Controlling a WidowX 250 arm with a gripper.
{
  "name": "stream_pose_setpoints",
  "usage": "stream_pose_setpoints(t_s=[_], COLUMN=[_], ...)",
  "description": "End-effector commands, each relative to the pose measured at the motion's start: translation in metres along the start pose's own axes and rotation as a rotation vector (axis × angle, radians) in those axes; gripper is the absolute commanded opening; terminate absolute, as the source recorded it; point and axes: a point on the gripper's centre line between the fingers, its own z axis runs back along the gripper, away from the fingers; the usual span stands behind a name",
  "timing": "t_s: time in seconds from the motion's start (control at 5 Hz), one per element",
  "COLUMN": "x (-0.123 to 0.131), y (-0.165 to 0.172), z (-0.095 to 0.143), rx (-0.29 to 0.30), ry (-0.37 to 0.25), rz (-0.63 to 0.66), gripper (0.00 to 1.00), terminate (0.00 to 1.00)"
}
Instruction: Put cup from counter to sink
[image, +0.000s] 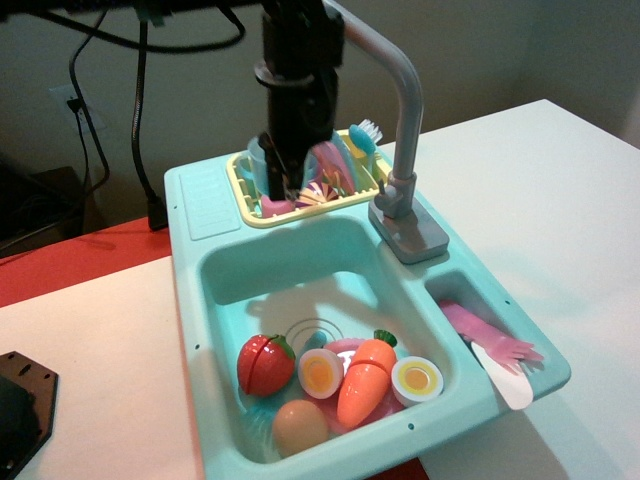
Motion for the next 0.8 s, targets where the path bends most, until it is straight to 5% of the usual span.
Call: stream_pose_setpoints(t_s=[0.0, 0.6], x=[0.015, 0.032], y=[-0.024, -0.042], z=[0.004, -0.044], rx=[0.001, 0.034], ry=[-0.043, -0.004], rz=[-0.03, -0.045], gripper=[0.0, 0.0], terminate=[0.0, 0.0])
